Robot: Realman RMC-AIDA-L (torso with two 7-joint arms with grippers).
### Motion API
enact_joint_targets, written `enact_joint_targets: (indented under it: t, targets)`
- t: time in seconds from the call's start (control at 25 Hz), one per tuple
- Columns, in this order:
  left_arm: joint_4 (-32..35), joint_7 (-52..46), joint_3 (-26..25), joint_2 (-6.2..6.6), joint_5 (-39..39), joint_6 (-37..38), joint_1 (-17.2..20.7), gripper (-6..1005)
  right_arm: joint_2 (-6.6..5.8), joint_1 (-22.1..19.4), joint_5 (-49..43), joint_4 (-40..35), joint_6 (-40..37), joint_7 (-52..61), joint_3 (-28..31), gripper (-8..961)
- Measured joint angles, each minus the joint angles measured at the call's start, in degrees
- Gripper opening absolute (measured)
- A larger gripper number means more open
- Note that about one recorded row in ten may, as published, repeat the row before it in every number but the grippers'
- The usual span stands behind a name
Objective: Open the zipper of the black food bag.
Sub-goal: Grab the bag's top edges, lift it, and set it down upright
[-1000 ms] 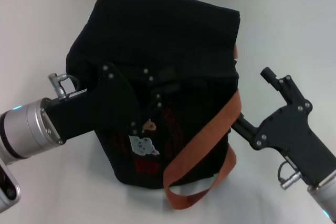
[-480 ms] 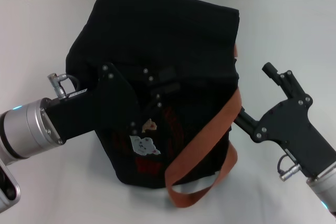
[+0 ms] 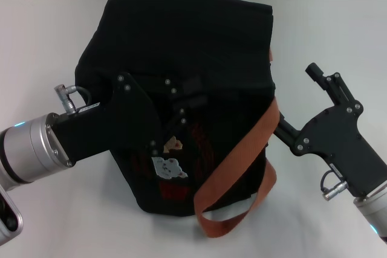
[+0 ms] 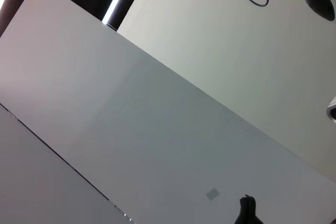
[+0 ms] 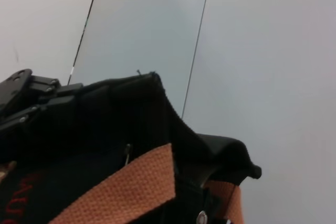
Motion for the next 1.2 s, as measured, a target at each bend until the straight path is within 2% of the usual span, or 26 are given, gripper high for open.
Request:
enact_joint_targets:
  t: [0.36, 1.2]
  targets:
    - [0.0, 0.0, 0.0, 0.00, 0.1, 0.0, 0.0, 84, 0.00, -0.1, 0.0, -0.1, 0.2, -1.2, 1.1, 831]
    - [0.0, -0.1, 0.0, 0.00, 0.2, 0.1, 0.0, 85, 0.00, 1.2, -0.5, 0.0, 1.9, -1.5, -0.4, 819]
